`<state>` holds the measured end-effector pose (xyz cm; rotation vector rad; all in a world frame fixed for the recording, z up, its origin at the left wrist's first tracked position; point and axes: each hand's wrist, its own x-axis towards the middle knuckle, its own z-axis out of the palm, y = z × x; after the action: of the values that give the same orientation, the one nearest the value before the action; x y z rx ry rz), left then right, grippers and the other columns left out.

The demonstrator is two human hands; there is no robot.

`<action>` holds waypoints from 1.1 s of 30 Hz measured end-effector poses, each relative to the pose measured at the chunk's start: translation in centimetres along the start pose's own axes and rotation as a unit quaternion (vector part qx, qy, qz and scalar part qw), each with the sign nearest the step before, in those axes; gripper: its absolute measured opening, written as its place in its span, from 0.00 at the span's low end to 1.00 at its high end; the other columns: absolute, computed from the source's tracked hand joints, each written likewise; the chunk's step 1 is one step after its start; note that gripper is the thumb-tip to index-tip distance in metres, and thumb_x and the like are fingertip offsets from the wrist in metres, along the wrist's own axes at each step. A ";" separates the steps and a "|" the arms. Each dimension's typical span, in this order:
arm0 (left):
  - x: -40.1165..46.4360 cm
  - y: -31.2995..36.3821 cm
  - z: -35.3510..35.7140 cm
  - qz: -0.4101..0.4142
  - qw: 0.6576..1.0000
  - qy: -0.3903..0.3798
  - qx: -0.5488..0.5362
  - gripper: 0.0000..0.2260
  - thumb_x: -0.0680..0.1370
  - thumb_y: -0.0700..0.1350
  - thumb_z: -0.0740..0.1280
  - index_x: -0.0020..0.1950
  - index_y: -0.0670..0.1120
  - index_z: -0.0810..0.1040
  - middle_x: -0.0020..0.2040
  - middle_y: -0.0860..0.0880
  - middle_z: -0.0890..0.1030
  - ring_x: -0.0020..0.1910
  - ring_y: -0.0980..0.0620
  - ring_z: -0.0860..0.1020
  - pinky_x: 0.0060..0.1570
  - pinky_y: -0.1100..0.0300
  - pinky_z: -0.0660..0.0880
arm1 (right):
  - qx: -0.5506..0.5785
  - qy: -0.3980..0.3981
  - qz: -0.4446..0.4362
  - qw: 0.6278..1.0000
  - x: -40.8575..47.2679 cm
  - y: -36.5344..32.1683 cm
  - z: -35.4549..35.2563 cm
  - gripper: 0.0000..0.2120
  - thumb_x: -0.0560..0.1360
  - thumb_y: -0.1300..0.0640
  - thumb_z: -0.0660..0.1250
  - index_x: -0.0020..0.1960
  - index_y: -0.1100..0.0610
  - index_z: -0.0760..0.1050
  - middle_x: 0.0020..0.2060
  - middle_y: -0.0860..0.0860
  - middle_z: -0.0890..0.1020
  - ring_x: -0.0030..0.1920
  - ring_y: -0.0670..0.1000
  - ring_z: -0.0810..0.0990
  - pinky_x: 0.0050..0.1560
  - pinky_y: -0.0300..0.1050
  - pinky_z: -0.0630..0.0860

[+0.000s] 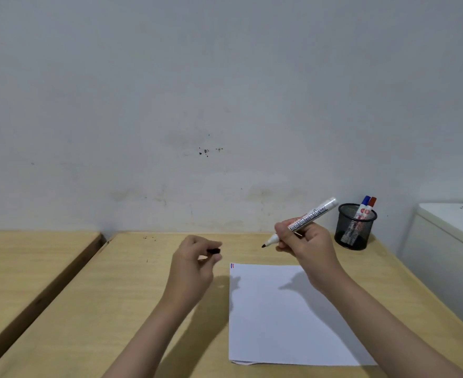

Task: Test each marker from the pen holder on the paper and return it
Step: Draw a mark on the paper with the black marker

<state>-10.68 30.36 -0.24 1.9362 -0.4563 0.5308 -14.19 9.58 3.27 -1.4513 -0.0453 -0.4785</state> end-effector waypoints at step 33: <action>-2.6 -6.2 6.0 0.005 0.973 -0.167 0.157 0.09 0.71 0.49 0.67 0.40 0.43 0.79 0.44 0.51 0.78 0.48 0.55 0.75 0.47 0.64 0.71 | -0.028 0.040 0.197 0.979 5.0 11.2 4.6 0.11 0.68 0.61 0.74 0.36 0.58 0.72 0.30 0.56 0.82 0.29 0.50 0.81 0.32 0.44 0.80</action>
<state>-8.55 27.53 -8.56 2.3437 -0.6237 0.2929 -4.63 13.05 -5.06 -1.4501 0.3176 -0.2136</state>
